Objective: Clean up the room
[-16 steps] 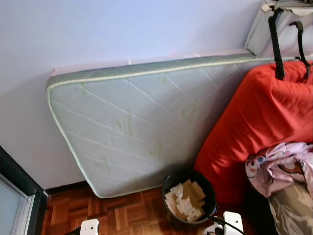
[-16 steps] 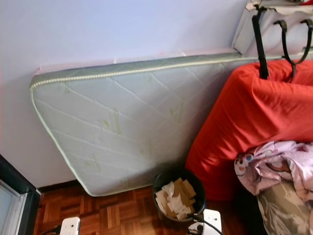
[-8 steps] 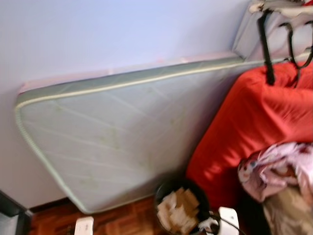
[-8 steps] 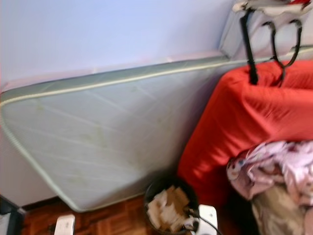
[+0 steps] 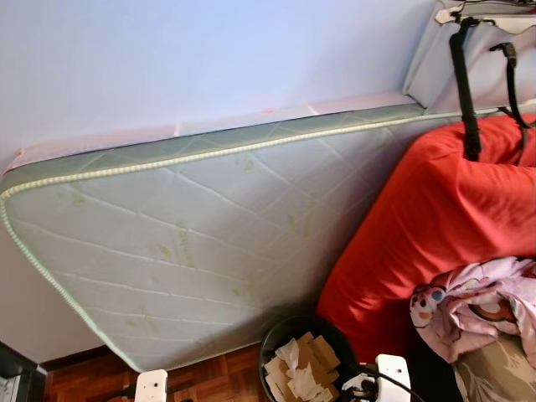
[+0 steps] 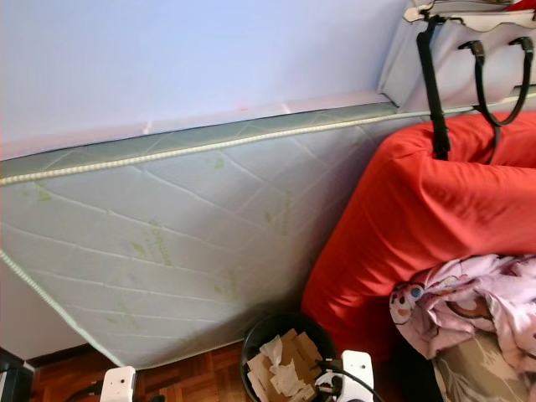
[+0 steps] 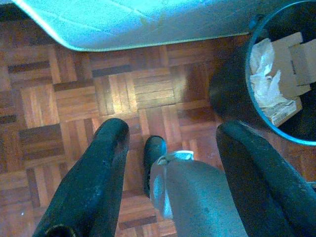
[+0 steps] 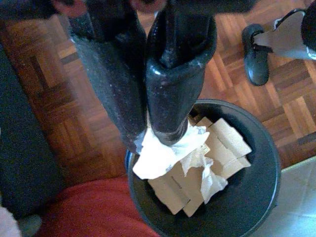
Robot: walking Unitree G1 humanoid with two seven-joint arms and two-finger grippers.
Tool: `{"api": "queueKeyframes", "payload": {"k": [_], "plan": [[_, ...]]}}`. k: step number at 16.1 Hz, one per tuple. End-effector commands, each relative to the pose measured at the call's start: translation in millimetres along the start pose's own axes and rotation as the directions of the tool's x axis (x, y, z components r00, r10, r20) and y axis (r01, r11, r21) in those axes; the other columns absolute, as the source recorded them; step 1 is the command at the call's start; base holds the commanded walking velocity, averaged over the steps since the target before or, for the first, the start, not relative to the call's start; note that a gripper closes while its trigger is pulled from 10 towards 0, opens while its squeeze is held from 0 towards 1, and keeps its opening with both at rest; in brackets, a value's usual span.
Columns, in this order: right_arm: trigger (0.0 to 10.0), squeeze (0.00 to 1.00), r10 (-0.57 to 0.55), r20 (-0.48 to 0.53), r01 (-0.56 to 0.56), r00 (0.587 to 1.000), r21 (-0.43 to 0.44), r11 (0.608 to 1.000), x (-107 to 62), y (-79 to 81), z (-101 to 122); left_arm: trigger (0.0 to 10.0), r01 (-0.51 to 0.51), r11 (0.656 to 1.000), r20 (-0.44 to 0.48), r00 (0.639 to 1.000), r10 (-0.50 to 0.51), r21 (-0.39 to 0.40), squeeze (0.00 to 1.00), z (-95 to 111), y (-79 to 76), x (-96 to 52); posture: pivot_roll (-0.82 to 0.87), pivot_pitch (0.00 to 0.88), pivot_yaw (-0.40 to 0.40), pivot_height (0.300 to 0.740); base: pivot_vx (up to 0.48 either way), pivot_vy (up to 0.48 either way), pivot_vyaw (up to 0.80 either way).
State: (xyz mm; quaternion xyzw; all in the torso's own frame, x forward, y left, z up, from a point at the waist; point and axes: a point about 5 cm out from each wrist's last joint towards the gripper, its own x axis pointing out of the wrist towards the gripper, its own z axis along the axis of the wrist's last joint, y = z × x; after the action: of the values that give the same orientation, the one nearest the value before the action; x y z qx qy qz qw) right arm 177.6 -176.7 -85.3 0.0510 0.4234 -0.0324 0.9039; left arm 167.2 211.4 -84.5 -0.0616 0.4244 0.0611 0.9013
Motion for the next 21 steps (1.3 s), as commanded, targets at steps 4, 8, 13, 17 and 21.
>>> {"api": "queueKeyframes", "payload": {"k": [4, 8, 13, 17, 21], "plan": [[10.0, 0.00, 0.020, 0.020, -0.019, 1.000, -0.043, 0.999, 1.6, 2.8, 7, 10.0, -0.005, 1.000, -0.012, 1.000, 0.005, -0.010, 0.00, -5, -0.2, -1.2, 0.02, 0.000, -0.034, 0.740, 0.000, 0.000, 0.20], [10.0, 0.00, 0.011, -0.006, -0.011, 1.000, -0.015, 1.000, 0.4, 1.6, 0, 10.0, -0.008, 1.000, -0.015, 1.000, 0.008, -0.011, 0.00, -5, -0.1, -1.1, 0.01, 0.000, -0.035, 0.740, 0.000, 0.000, 0.40], [10.0, 0.00, 0.005, -0.018, -0.006, 1.000, -0.021, 1.000, -0.9, -1.3, -4, 10.0, -0.006, 1.000, -0.014, 1.000, 0.006, -0.013, 0.00, -5, -0.3, -1.1, 0.01, 0.000, -0.034, 0.740, 0.000, 0.000, 0.00], [10.0, 0.00, 0.012, -0.010, -0.012, 1.000, -0.027, 1.000, -0.6, -0.1, -2, 10.0, -0.006, 1.000, -0.013, 1.000, 0.006, -0.014, 0.00, -5, -0.3, -1.2, 0.01, 0.000, -0.034, 0.740, 0.000, 0.000, 0.55], [10.0, 0.00, 0.011, 0.002, -0.011, 1.000, -0.015, 1.000, -0.3, -0.1, 0, 10.0, -0.005, 1.000, -0.012, 1.000, 0.005, -0.015, 0.00, -5, -0.7, -1.1, 0.01, 0.000, -0.036, 0.740, 0.000, 0.000, 0.00]]}}
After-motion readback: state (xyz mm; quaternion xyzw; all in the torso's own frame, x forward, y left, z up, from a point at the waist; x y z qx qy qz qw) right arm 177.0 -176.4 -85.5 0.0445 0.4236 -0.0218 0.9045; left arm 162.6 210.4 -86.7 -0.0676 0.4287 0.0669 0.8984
